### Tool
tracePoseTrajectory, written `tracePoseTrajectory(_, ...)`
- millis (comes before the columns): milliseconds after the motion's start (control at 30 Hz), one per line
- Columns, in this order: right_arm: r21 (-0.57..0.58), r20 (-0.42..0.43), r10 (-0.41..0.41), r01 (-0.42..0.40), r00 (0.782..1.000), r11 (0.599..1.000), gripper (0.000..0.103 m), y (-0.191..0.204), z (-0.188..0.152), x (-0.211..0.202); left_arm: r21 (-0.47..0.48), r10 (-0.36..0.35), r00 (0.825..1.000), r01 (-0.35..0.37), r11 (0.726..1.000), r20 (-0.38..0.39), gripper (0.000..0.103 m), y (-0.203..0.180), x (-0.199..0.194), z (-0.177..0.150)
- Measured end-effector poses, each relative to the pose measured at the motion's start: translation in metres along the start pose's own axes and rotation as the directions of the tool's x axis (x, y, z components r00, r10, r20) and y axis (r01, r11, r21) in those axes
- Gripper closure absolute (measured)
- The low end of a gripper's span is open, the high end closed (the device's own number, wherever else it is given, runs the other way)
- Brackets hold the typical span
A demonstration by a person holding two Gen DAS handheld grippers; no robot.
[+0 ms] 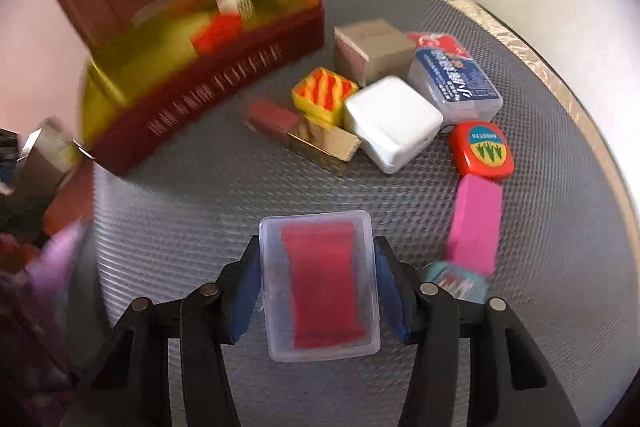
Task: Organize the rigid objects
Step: 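Grasp the clear plastic box with the right tool while the left tool holds the lighter, then lower the gold lighter into the tin and open the left tool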
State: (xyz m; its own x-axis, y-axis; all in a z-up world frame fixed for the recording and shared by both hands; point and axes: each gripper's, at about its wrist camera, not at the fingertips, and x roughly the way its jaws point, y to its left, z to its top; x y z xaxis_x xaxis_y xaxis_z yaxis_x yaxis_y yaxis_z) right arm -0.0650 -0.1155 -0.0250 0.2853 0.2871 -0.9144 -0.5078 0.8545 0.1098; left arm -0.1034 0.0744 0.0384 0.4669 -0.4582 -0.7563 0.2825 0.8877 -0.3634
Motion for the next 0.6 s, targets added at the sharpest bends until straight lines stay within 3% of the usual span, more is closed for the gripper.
tracePoseTrajectory(133,0.154,0.168,0.072,-0.098,0.983,0.983,0.053,0.008,-0.031,-0.031,-0.015,0.080,0.996,-0.079,0.997,0.035,0.083,0.025,-0.022,0.023)
tracePoseTrajectory(267,0.263,0.268,0.060,-0.133,0.962,0.956,0.053,0.013,-0.069,-0.042,0.009,0.164,0.986,-0.164,0.986,0.025,0.083,0.045,-0.012,0.057)
tracePoseTrajectory(600,0.353,0.298,0.009,-0.119,0.954,0.928,0.053,0.001,-0.105,-0.043,0.005,0.301,0.952,-0.301,0.954,-0.053,0.083,0.092,0.077,0.128)
